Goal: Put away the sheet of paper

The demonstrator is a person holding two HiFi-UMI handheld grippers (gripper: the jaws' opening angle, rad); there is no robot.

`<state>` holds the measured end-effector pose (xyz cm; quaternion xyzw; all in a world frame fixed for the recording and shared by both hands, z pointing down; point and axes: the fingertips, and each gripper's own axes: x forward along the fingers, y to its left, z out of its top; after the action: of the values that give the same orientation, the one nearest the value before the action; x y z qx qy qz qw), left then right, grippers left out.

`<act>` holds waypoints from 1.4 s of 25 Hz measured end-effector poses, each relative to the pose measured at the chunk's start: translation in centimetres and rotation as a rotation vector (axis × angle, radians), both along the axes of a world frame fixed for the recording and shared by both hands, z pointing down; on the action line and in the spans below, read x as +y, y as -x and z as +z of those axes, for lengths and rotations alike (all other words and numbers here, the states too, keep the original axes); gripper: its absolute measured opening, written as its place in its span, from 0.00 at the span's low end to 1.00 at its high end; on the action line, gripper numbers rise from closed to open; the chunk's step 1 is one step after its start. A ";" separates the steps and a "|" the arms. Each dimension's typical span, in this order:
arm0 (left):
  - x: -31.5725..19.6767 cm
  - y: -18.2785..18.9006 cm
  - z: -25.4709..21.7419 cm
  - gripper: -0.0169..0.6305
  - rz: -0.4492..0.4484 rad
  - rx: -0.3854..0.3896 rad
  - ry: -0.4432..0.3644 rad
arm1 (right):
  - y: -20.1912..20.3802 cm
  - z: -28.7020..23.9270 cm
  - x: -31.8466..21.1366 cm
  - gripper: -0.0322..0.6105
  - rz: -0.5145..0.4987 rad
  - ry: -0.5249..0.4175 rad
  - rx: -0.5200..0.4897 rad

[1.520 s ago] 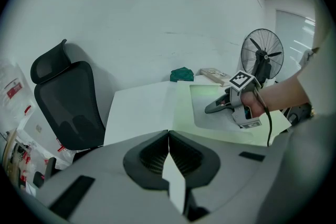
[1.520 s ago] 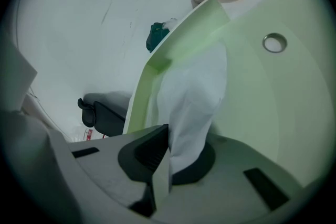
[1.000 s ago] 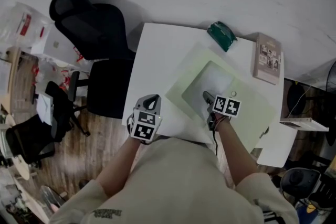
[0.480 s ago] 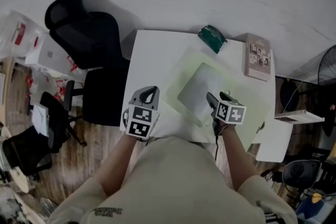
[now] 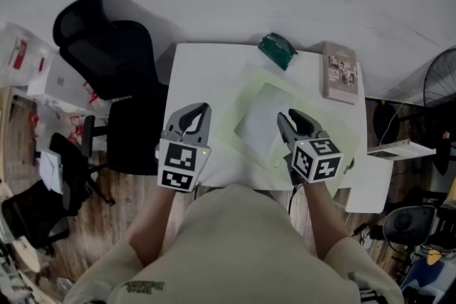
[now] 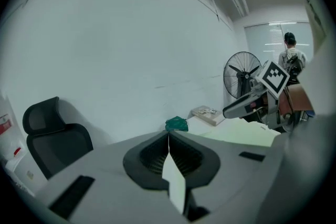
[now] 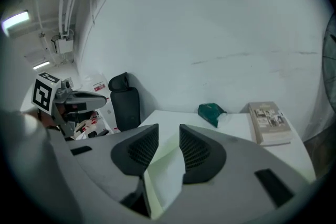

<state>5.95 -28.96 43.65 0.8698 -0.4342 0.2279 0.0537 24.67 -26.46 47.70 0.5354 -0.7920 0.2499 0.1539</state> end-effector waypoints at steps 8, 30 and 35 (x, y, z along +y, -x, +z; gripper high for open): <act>0.7 -0.7 -6.4 0.06 0.033 0.035 -0.134 | 0.8 -8.6 0.6 0.11 -0.032 -0.171 -0.047; 2.0 1.5 -9.4 0.06 0.012 0.029 -0.190 | 1.8 -15.5 3.0 0.08 -0.089 -0.346 0.014; 2.0 2.2 -9.6 0.06 0.004 0.032 -0.190 | 2.0 -15.3 3.0 0.08 -0.084 -0.333 -0.010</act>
<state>3.70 -26.91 34.06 0.8754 -0.4513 0.1717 -0.0227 22.62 -23.41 32.41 0.5186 -0.8449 0.1114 0.0694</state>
